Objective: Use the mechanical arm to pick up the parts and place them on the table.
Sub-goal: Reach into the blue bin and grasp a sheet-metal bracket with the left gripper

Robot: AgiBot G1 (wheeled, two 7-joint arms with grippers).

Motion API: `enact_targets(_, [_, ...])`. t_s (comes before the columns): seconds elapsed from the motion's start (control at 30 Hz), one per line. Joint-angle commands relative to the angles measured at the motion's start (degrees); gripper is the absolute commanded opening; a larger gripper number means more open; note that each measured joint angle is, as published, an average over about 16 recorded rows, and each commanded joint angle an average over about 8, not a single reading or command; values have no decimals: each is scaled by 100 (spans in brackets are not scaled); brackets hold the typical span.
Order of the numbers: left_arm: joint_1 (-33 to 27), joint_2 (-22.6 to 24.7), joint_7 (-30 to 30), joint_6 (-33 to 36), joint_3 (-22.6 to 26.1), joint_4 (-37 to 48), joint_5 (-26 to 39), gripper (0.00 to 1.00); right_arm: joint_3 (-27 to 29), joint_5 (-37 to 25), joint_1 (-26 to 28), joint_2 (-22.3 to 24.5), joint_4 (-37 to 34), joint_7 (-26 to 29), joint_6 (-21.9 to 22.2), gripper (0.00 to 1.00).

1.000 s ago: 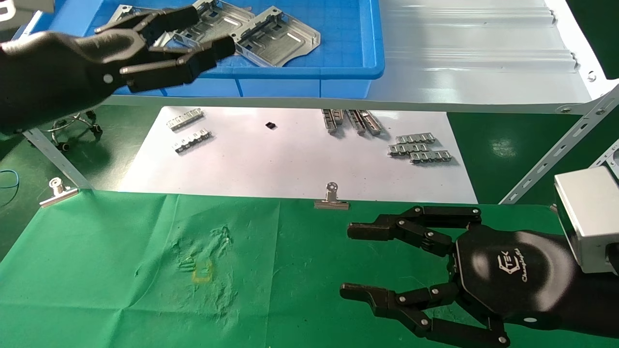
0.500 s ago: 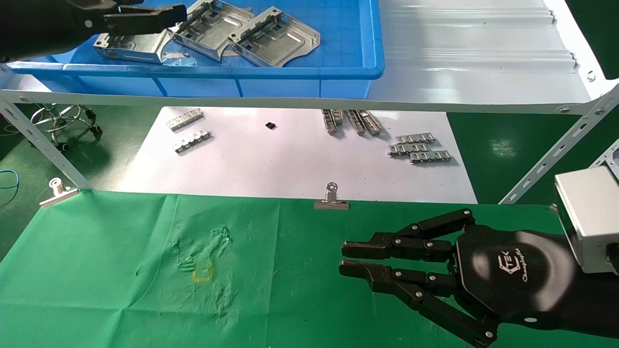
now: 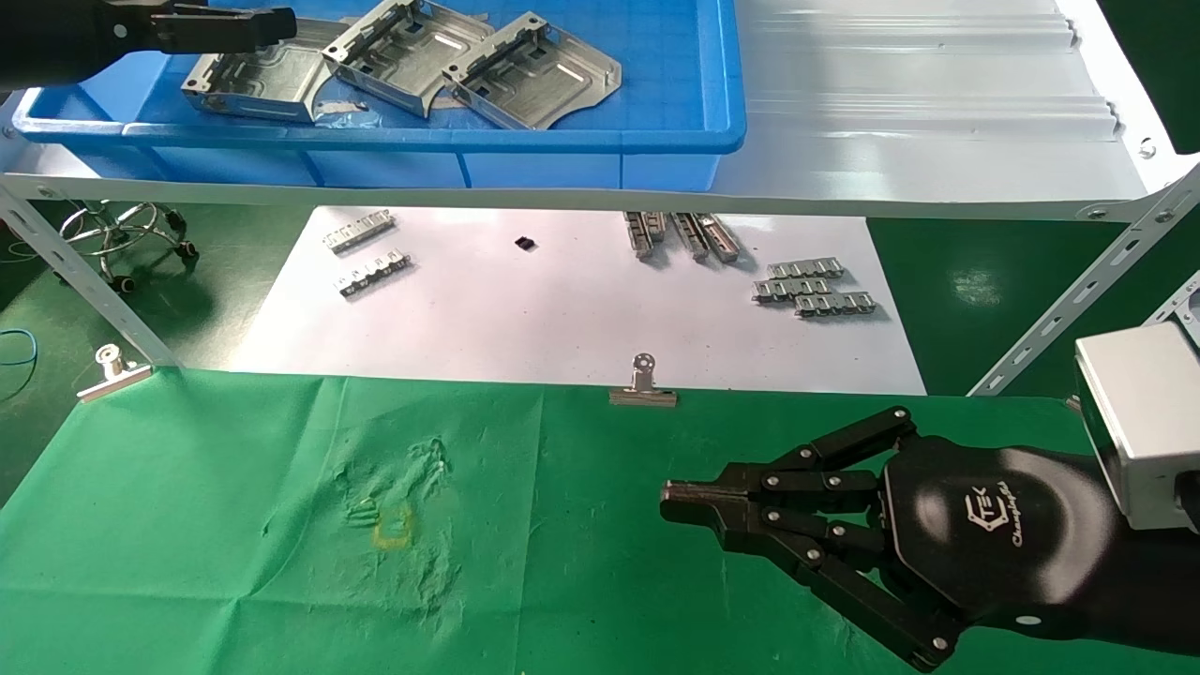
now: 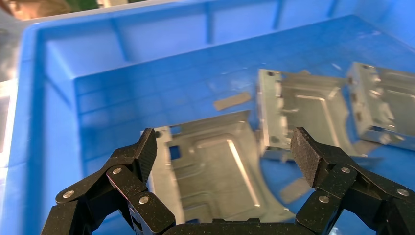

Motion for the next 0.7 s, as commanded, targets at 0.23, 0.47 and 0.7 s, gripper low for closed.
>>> enact_targets(0.23, [-137,203,163,-403,77,507,179,17,-1,1,0,0,0,0,0,0])
enact_targets(0.47, [-169,326,337,-584,84,707,207,0,-2,1,0,1,0,-1,1,0])
enact_targets(0.7, [-199,396,441,-673,135,898,289,0,-2,2,1,1,0,-1,1,0])
